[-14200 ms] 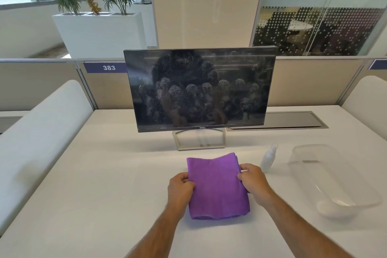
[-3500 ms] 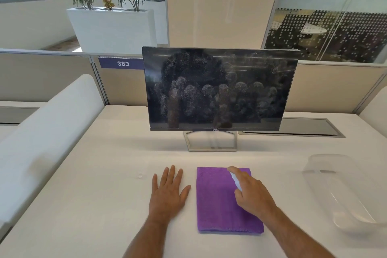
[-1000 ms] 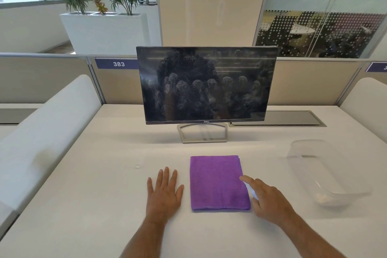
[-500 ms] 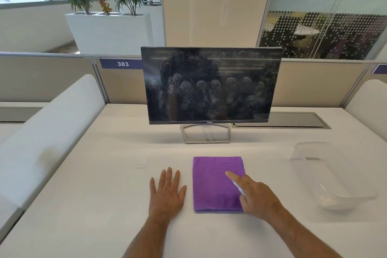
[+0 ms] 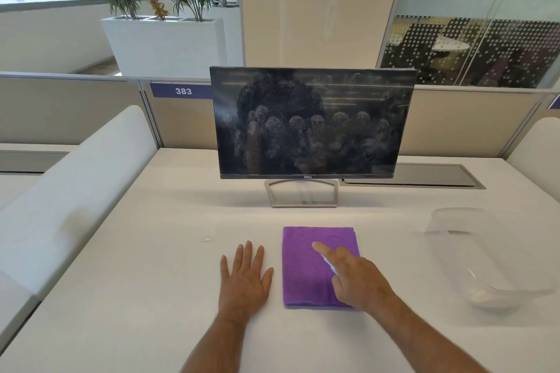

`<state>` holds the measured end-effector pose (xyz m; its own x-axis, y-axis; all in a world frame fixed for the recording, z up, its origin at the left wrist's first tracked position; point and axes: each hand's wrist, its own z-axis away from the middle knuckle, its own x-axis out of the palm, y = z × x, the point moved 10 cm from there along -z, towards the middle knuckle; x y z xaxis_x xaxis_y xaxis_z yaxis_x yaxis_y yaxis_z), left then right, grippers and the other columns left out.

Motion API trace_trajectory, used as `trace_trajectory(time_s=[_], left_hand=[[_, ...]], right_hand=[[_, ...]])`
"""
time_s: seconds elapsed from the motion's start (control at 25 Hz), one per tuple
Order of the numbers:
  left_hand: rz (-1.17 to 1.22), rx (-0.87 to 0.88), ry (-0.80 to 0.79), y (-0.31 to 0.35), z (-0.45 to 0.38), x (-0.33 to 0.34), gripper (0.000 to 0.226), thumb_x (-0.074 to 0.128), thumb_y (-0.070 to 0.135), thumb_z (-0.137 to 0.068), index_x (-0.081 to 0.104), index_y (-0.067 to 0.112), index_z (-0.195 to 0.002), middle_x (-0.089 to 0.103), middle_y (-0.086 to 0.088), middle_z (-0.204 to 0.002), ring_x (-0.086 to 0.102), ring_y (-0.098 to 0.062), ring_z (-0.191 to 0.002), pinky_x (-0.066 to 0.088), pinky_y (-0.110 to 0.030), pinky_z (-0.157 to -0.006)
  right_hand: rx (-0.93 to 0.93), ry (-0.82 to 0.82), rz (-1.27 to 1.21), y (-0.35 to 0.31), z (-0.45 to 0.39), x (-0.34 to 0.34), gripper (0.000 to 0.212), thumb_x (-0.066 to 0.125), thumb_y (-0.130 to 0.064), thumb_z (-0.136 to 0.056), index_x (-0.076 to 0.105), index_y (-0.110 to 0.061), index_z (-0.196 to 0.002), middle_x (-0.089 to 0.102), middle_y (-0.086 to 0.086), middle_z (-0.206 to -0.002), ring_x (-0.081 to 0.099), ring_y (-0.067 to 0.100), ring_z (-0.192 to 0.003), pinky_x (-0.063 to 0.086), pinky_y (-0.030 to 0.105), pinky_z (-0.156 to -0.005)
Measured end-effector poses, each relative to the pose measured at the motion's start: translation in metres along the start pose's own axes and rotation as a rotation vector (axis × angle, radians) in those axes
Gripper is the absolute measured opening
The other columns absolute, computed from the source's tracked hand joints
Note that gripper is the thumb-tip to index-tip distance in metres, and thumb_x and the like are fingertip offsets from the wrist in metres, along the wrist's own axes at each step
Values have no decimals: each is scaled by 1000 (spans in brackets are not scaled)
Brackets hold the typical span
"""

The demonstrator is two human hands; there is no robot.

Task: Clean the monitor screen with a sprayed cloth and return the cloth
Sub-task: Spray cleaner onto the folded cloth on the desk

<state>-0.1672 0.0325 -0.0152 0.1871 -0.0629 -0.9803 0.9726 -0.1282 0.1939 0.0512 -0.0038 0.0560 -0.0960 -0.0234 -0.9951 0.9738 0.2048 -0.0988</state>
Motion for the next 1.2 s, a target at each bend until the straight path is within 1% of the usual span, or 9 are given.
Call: trace_trajectory(time_s=[0.24, 0.4, 0.52, 0.72, 0.88, 1.0, 1.08, 1.16, 1.2], left_hand=[[2, 0, 7, -1, 0, 0, 62, 16, 53, -104, 4, 30, -160, -4, -1, -169, -5, -20, -156, -6, -53, -122], [0, 2, 10, -1, 0, 1, 63, 15, 54, -103, 3, 31, -160, -4, 0, -169, -6, -20, -156, -7, -53, -122], [3, 3, 9, -1, -1, 2, 63, 14, 54, -103, 3, 31, -160, -4, 0, -169, -6, -20, -156, -6, -52, -123], [0, 6, 7, -2, -1, 3, 63, 13, 55, -103, 2, 31, -160, -5, 0, -169, -6, -20, -156, -7, -52, -123], [8, 3, 19, -2, 0, 1, 62, 15, 54, -103, 5, 31, -160, -2, 0, -170, -5, -19, -156, -6, -52, -123], [11, 3, 24, -1, -1, 1, 62, 17, 54, -103, 6, 31, -160, -2, 0, -170, -4, -19, -156, -6, -52, -123], [23, 3, 22, -2, -1, 1, 62, 17, 54, -103, 6, 31, -160, -2, 0, -169, -4, -19, -156, -6, -52, -123], [26, 3, 10, -2, -2, 2, 62, 17, 54, -103, 6, 31, -160, -3, 1, -169, -5, -19, -156, -7, -52, -123], [23, 3, 4, -2, -2, 3, 62, 16, 54, -103, 5, 31, -160, -3, 1, -169, -6, -19, -156, -7, -52, -123]], right_hand=[[30, 6, 29, -7, -13, 6, 75, 40, -13, -88, 24, -39, -156, 58, 0, -119, 62, 29, -81, 43, 32, -63], [106, 59, -11, 6, -14, 1, 80, 45, -16, -90, 12, -42, -158, 58, 1, -116, 51, 17, -65, 47, 26, -57], [142, 58, 12, 20, -14, 0, 78, 46, -17, -90, 15, -41, -157, 59, 4, -122, 45, 15, -63, 40, 25, -56], [160, -18, 108, 45, -3, 10, 76, 40, -15, -86, 22, -38, -156, 57, 1, -128, 64, 25, -77, 44, 31, -64], [187, 52, 106, 56, 3, 4, 80, 48, -19, -89, 14, -43, -157, 60, 0, -115, 45, 14, -58, 37, 22, -53], [147, 66, 112, 56, 6, 1, 76, 49, -15, -86, 28, -38, -155, 62, 4, -109, 57, 23, -60, 40, 29, -53], [112, 50, 125, 54, 10, 2, 72, 49, -13, -85, 36, -34, -153, 64, 6, -112, 65, 28, -67, 40, 32, -55], [96, 93, 140, 52, 13, -5, 71, 59, -12, -81, 46, -30, -149, 66, 6, -105, 61, 25, -58, 37, 29, -50], [85, 128, 149, 50, 15, -10, 73, 69, -11, -74, 54, -28, -144, 66, 5, -93, 51, 21, -47, 33, 26, -45]])
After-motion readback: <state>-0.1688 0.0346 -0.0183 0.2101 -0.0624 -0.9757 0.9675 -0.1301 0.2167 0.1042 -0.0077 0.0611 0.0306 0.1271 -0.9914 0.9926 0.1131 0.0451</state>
